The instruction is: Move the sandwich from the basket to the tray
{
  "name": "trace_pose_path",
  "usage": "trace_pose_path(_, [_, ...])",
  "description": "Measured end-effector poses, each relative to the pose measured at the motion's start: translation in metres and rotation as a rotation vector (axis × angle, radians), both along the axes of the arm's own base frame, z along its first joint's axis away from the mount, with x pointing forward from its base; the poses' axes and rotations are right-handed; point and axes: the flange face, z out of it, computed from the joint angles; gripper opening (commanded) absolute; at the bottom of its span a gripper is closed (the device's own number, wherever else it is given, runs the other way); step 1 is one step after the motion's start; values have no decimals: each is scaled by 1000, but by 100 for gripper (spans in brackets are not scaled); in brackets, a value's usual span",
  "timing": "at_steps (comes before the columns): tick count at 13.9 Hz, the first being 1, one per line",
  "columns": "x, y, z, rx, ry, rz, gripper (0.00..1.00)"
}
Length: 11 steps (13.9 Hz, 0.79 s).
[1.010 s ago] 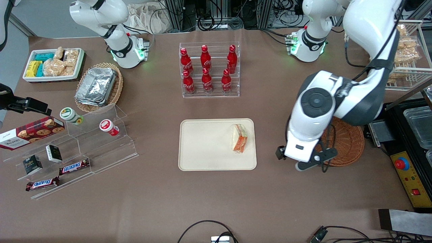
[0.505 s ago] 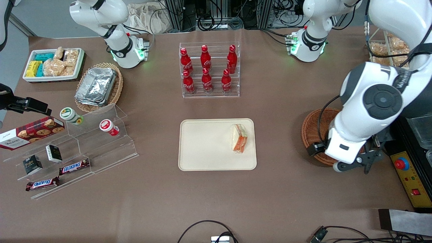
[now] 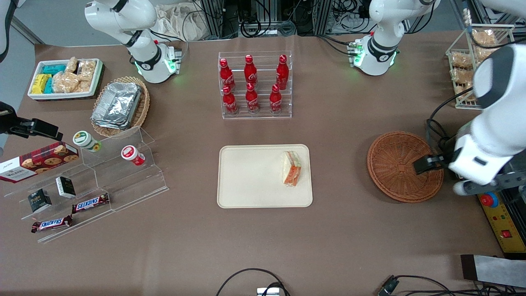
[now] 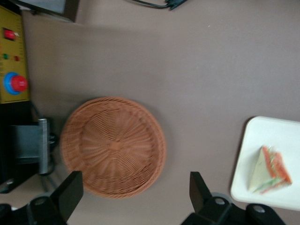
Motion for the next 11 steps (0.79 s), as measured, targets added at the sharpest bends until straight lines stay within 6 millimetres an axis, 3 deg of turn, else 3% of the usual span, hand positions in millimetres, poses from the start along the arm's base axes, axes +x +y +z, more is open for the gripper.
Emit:
trace_pose_path(2, [-14, 24, 22, 0, 3, -29, 100])
trace_pose_path(4, [-26, 36, 38, 2, -2, -54, 100])
trace_pose_path(11, [-72, 33, 73, 20, -31, -134, 100])
